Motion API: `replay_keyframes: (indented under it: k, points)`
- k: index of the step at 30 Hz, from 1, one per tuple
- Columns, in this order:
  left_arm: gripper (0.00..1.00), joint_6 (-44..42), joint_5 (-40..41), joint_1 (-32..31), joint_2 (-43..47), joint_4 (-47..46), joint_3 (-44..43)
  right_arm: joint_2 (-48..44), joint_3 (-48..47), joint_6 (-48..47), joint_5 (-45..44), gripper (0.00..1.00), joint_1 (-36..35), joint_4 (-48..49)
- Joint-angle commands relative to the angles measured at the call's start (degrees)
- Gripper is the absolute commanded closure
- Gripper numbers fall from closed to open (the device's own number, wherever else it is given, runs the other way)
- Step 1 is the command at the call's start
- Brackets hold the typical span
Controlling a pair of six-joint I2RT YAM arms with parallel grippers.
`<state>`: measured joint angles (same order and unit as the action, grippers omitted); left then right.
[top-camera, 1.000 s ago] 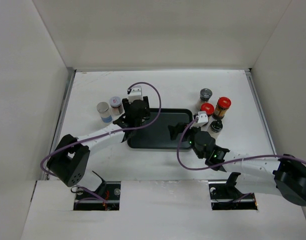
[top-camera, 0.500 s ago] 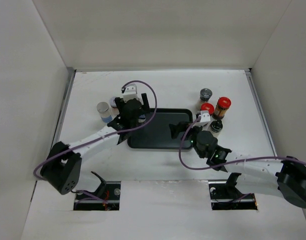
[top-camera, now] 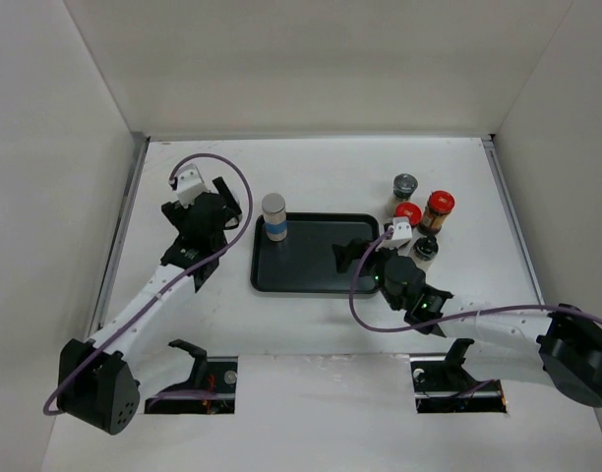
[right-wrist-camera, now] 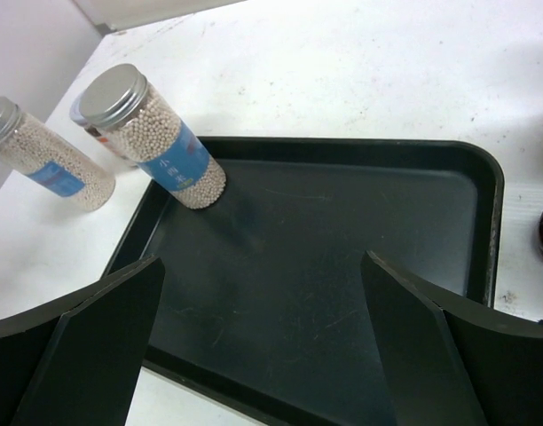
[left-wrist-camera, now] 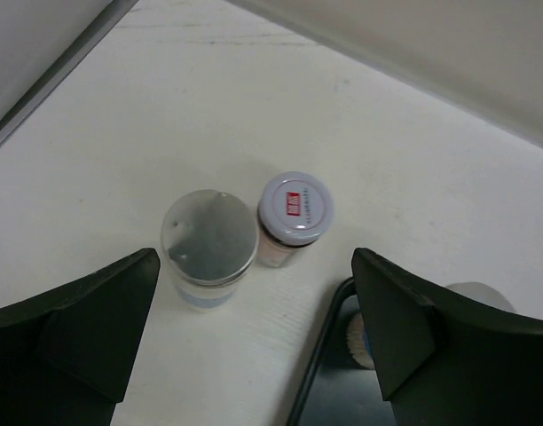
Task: Organize the condiment bottles
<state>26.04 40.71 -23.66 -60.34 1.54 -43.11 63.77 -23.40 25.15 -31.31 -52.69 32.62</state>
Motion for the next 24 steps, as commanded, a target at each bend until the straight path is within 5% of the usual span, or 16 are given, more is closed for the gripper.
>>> replay_keyframes:
  k: [1, 15, 24]
  points:
    - [0.09, 1.56, -0.72, 2.08, -2.76, 1.80, -0.13, 0.48, -0.16, 0.60, 0.81, 0.01, 0.17, 2.80]
    - [0.20, 1.12, -1.24, 7.62, -11.91, -5.49, 1.01, 0.30, -0.07, 0.69, 1.25, 0.00, 0.17, 2.62]
    - [0.57, 0.94, -1.60, 7.45, -9.72, -7.61, 3.29, -0.48, 0.19, 0.34, 1.08, 0.00, 0.17, 3.14]
